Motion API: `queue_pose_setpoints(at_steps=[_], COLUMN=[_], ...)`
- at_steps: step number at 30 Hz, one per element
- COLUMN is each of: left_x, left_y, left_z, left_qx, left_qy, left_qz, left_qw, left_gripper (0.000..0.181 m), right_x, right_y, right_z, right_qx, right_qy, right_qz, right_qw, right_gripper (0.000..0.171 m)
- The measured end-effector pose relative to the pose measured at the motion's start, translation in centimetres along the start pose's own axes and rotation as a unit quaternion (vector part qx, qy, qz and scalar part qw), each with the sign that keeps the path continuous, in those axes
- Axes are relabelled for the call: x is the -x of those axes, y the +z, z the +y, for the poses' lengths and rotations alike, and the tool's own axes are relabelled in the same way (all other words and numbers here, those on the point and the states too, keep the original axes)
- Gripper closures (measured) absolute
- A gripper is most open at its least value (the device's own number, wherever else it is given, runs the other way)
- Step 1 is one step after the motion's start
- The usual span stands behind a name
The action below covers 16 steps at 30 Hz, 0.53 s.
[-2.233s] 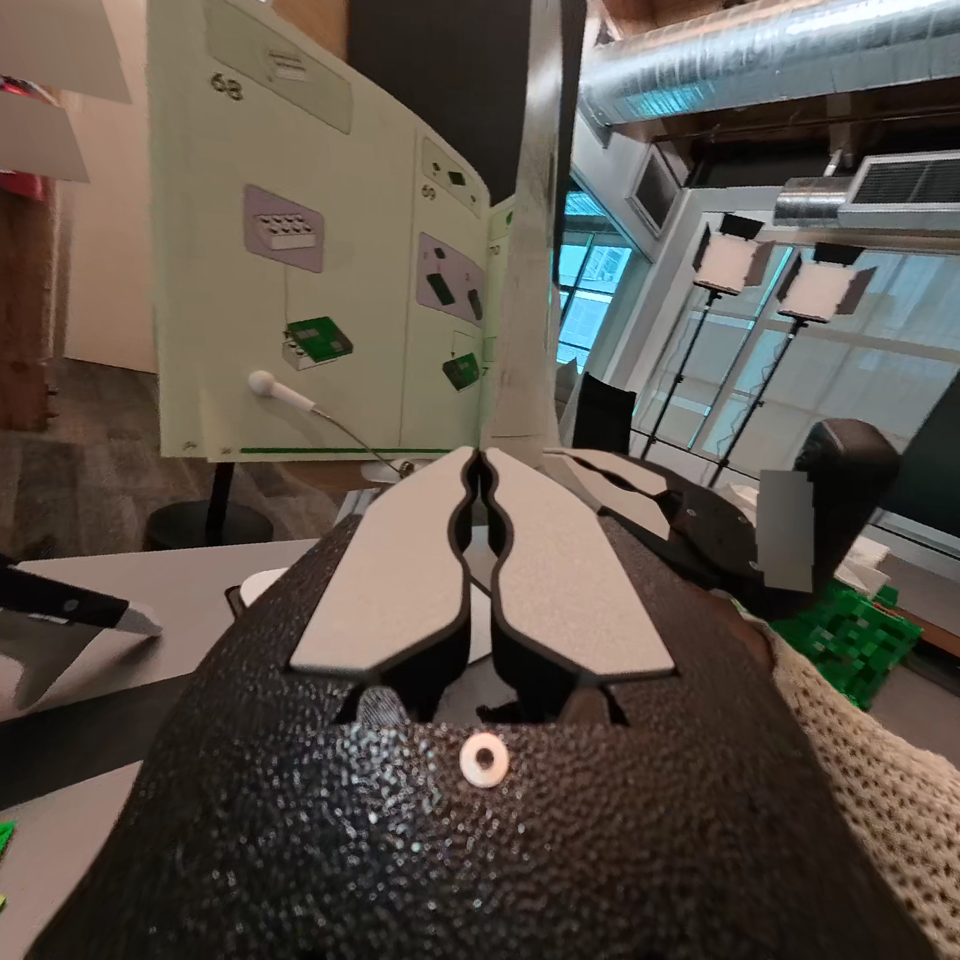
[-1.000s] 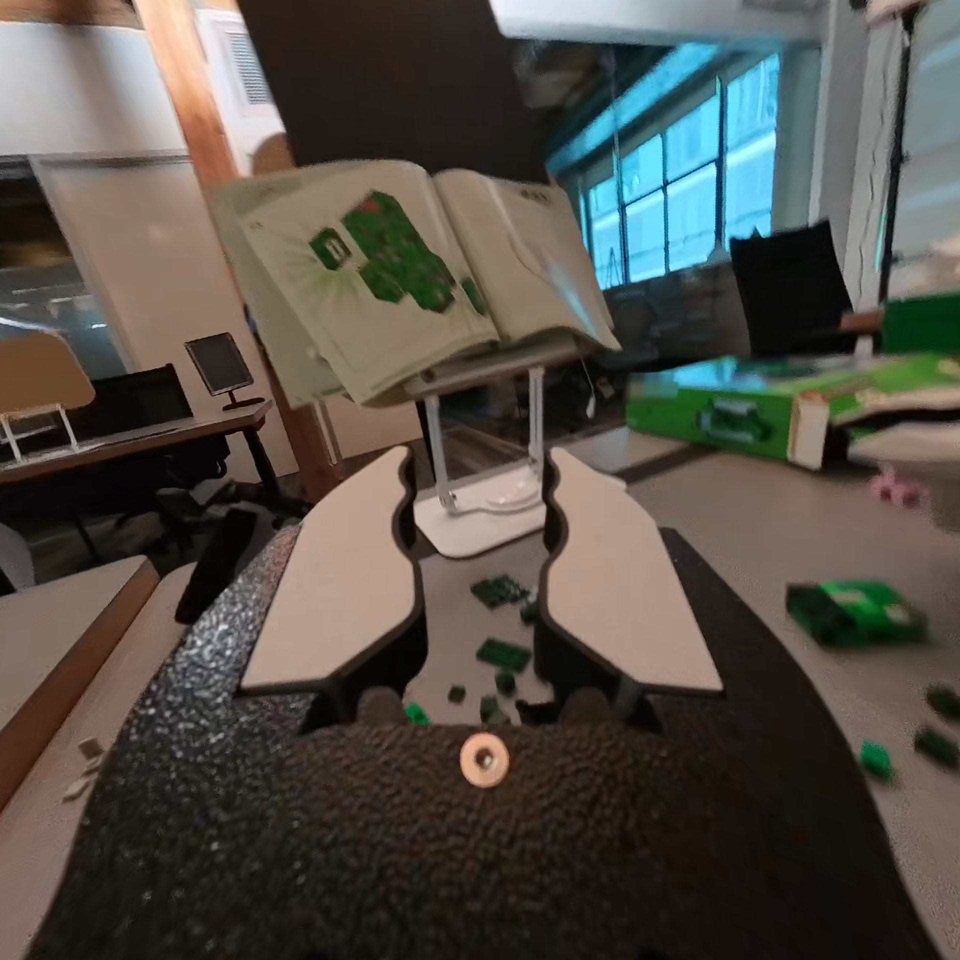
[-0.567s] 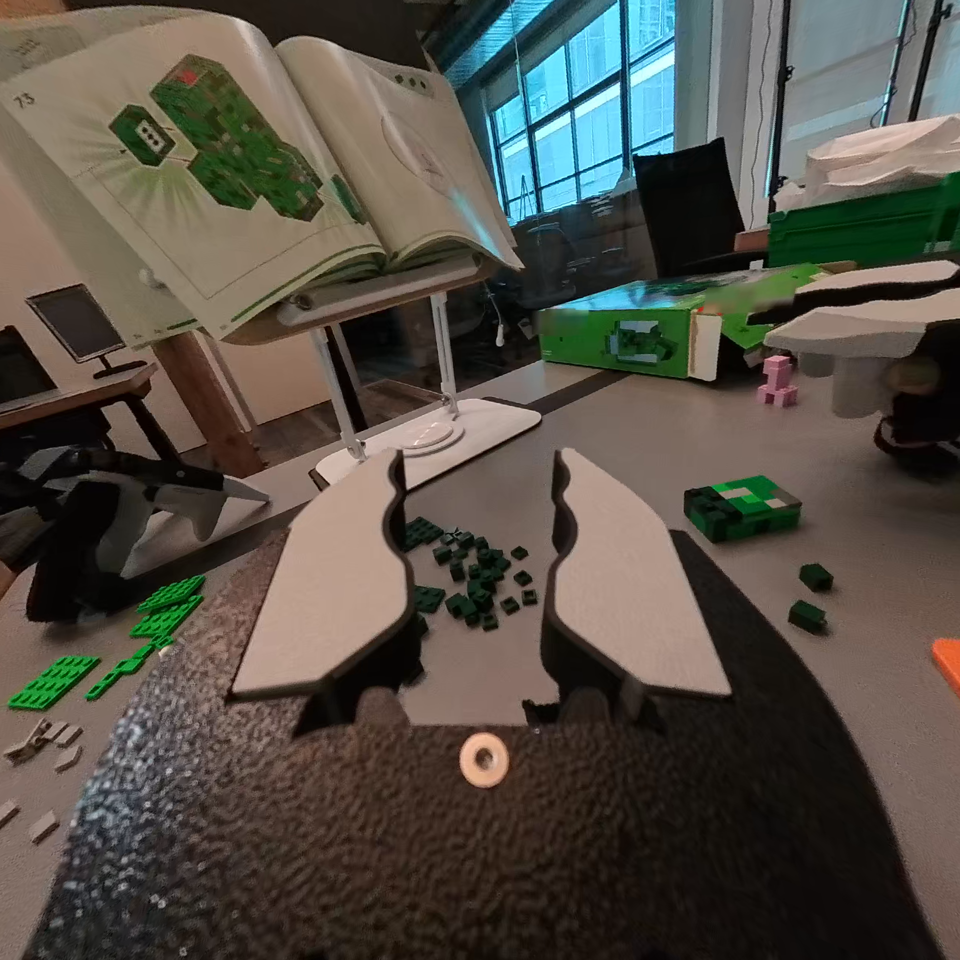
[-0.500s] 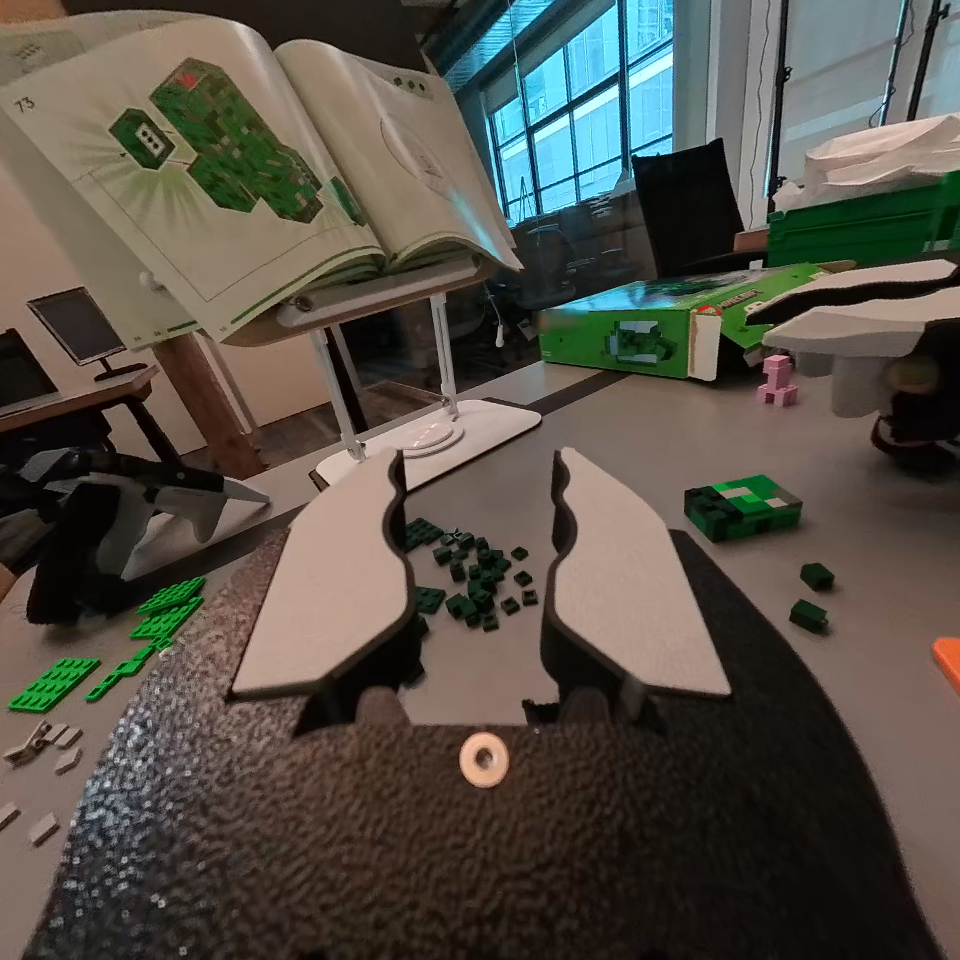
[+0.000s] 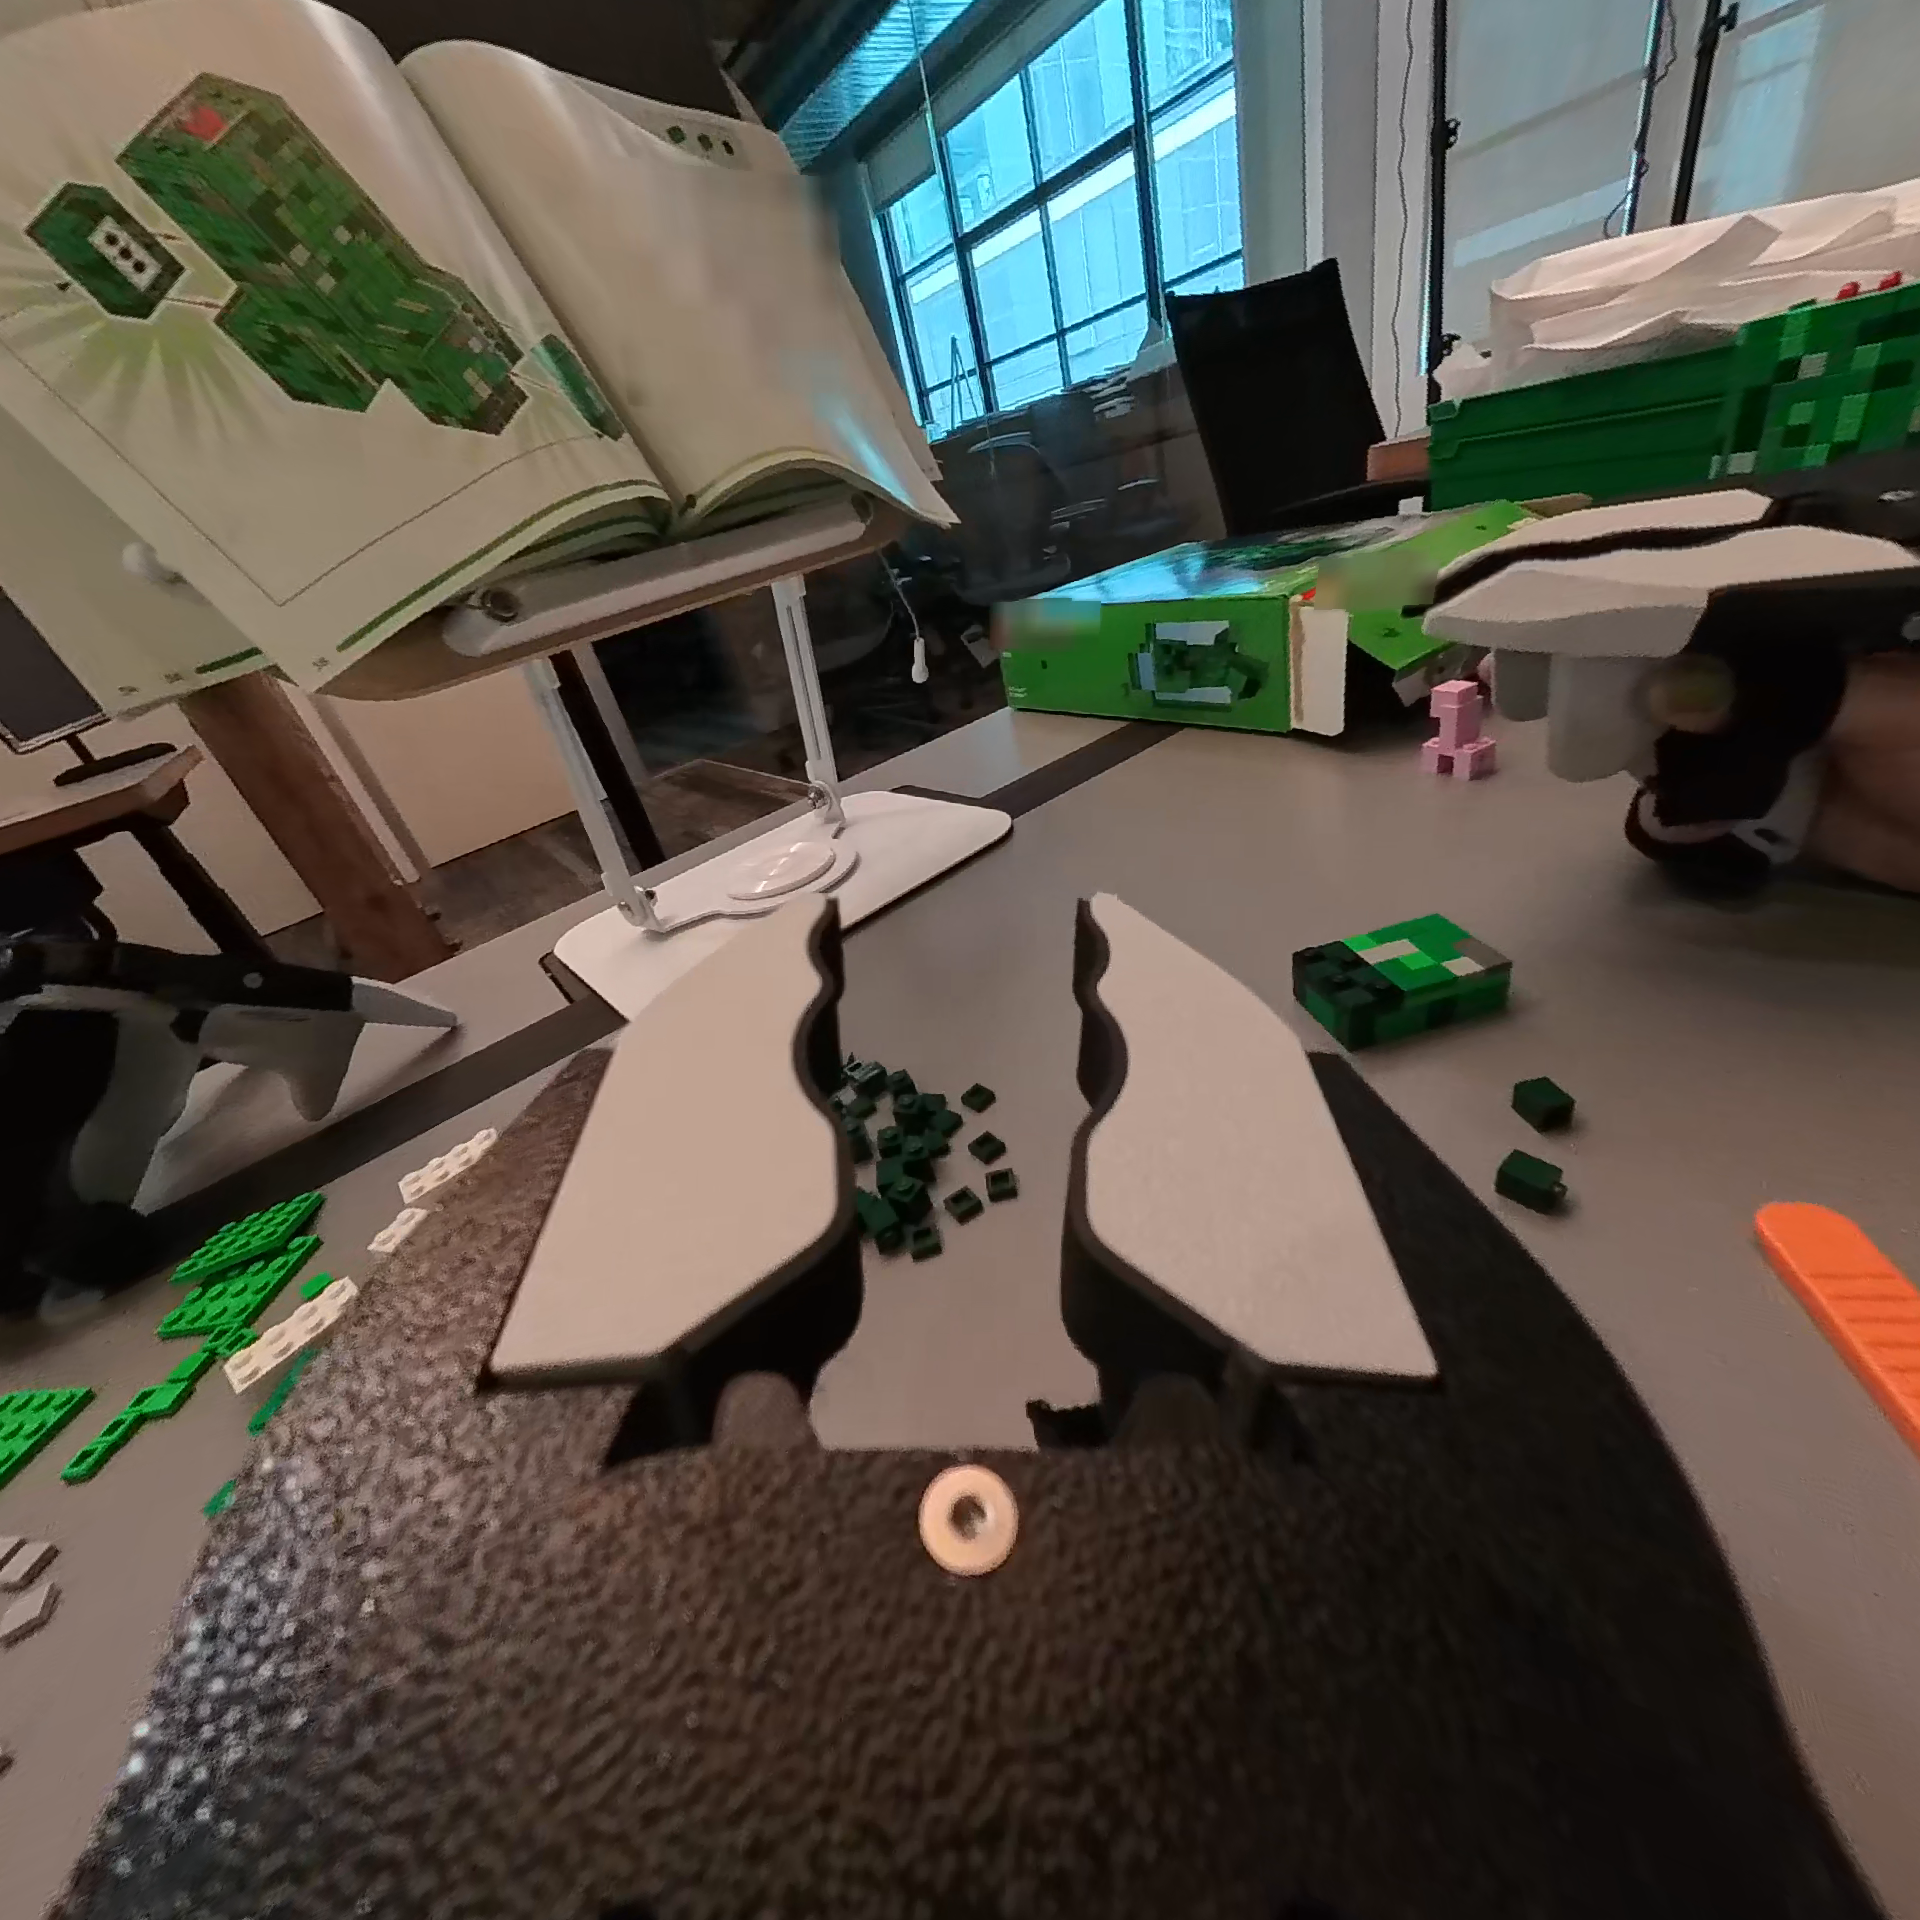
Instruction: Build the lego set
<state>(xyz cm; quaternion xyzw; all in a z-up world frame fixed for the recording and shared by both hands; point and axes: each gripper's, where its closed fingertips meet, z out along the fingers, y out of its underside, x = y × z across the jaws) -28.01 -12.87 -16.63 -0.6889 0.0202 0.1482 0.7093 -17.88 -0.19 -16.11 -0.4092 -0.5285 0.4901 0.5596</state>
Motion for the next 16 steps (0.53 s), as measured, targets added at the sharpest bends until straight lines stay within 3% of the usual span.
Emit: queue_pose_setpoints(at_steps=[16], left_x=[-0.4], left_y=[-0.1], left_z=[0.1], left_qx=[0.003], left_qy=[0.008], left_qz=[0.007], left_qw=[1.0], left_gripper=[0.145], right_x=[1.2], right_y=[0.3], right_z=[0.4], right_qx=[0.016], right_qy=[-0.044], right_qz=[-0.017], right_qw=[0.999], right_gripper=[0.161])
